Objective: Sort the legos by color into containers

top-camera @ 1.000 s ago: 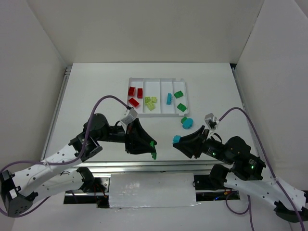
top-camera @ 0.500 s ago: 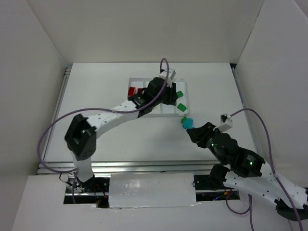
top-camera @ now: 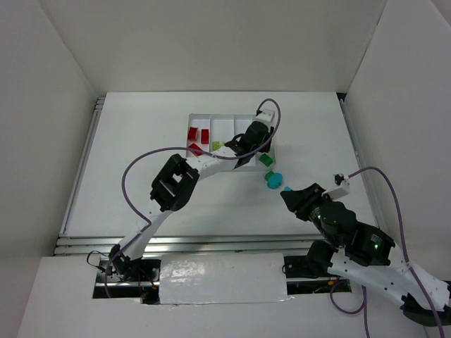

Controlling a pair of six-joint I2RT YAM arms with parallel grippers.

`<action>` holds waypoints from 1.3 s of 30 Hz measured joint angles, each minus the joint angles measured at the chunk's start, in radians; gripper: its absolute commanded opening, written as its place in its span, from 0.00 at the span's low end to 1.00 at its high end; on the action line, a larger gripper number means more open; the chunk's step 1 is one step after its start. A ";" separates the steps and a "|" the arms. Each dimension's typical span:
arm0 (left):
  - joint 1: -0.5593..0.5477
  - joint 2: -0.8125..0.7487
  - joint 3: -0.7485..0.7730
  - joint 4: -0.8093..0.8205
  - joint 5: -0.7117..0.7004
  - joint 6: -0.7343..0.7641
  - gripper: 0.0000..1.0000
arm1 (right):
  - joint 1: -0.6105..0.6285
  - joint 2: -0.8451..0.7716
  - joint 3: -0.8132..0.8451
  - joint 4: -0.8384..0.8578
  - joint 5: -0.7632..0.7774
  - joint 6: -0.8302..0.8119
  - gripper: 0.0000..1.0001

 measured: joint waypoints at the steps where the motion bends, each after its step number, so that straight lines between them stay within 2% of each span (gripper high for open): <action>1: 0.002 0.013 0.002 0.008 -0.002 -0.001 0.12 | 0.000 0.002 0.000 -0.002 -0.005 -0.003 0.00; 3: 0.008 0.028 0.002 0.014 -0.004 -0.002 0.20 | 0.000 0.003 0.000 -0.002 -0.014 -0.013 0.00; 6: 0.015 0.035 0.005 0.016 -0.004 -0.005 0.51 | 0.000 0.003 0.000 -0.002 -0.020 -0.026 0.00; 7: 0.016 0.035 0.006 0.017 -0.005 -0.006 0.68 | 0.000 0.003 0.000 -0.002 -0.021 -0.029 0.00; 9: 0.021 0.035 0.008 0.027 -0.004 -0.010 0.81 | 0.000 0.003 0.000 0.000 -0.026 -0.035 0.00; 10: 0.023 0.035 0.008 0.030 -0.005 -0.017 0.91 | 0.000 0.003 0.000 0.000 -0.029 -0.037 0.00; 12: 0.026 0.035 0.008 0.031 -0.005 -0.022 1.00 | 0.000 0.006 0.000 0.001 -0.035 -0.043 0.00; 20: 0.027 -0.023 -0.039 0.031 0.007 -0.048 0.99 | 0.000 0.095 0.000 0.011 -0.036 -0.064 0.00; 27: 0.029 -0.213 -0.040 -0.072 -0.071 -0.069 1.00 | -0.022 0.211 0.000 0.051 -0.016 -0.101 0.00; 32: 0.062 -0.499 -0.132 -0.283 -0.203 -0.199 0.99 | -0.190 0.495 0.011 0.175 -0.114 -0.190 0.00; 35: 0.106 -0.744 -0.291 -0.391 -0.256 -0.259 0.99 | -0.312 0.728 0.090 0.225 -0.174 -0.259 0.00; 39: 0.131 -1.071 -0.568 -0.479 -0.266 -0.283 0.99 | -0.393 1.055 0.317 0.249 -0.208 -0.340 0.04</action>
